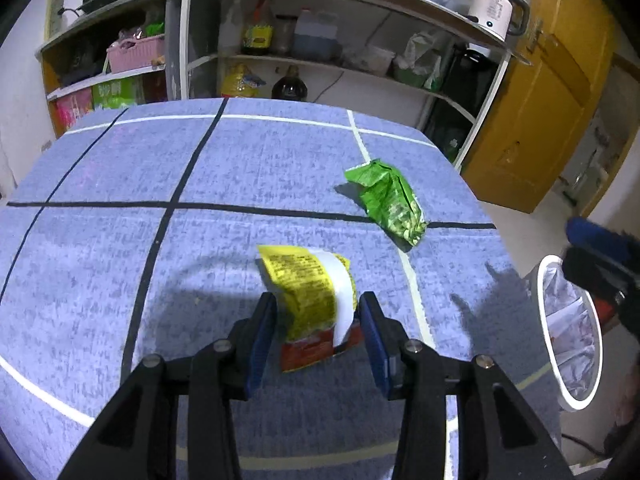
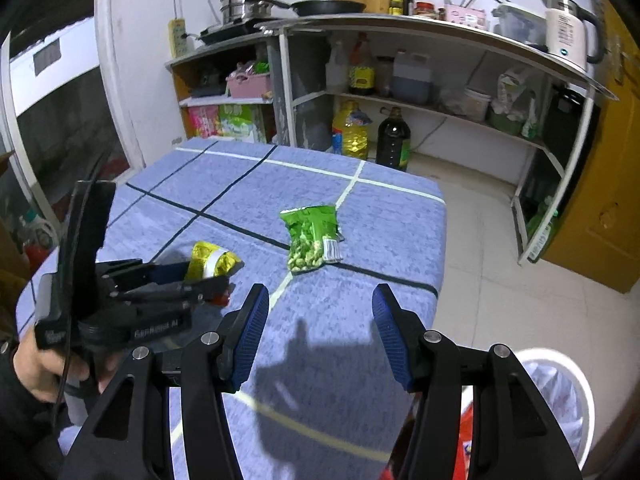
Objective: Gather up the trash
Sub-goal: 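Grasp the yellow snack packet with the left gripper while the right grasps the green pea bag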
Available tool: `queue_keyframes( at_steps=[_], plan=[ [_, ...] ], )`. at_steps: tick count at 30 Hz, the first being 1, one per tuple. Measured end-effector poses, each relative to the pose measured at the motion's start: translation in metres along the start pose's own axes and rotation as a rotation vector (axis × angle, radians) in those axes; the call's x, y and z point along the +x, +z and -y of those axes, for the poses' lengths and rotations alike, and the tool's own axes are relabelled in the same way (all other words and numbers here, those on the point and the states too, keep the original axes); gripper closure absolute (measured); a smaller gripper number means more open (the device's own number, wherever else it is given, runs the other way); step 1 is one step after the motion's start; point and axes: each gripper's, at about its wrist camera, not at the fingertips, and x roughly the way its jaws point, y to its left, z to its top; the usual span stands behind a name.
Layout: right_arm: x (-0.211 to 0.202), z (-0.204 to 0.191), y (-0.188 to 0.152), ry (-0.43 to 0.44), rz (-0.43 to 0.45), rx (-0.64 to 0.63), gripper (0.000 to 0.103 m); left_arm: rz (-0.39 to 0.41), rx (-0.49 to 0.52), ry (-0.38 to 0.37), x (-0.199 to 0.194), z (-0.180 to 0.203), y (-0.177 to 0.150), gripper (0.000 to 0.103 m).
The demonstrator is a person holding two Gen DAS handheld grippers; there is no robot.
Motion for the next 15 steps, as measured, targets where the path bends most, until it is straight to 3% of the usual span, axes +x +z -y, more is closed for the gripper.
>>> queue_keyframes(
  at_steps=[2, 15],
  plan=[
    [0.013, -0.003, 0.008, 0.012, -0.014, -0.012, 0.048, 0.0, -0.001, -0.013, 0.0, -0.002, 0.0, 0.069],
    [0.107, -0.007, 0.04, 0.02, -0.132, -0.056, 0.048, 0.041, -0.015, -0.032, -0.027, -0.03, -0.002, 0.071]
  ],
)
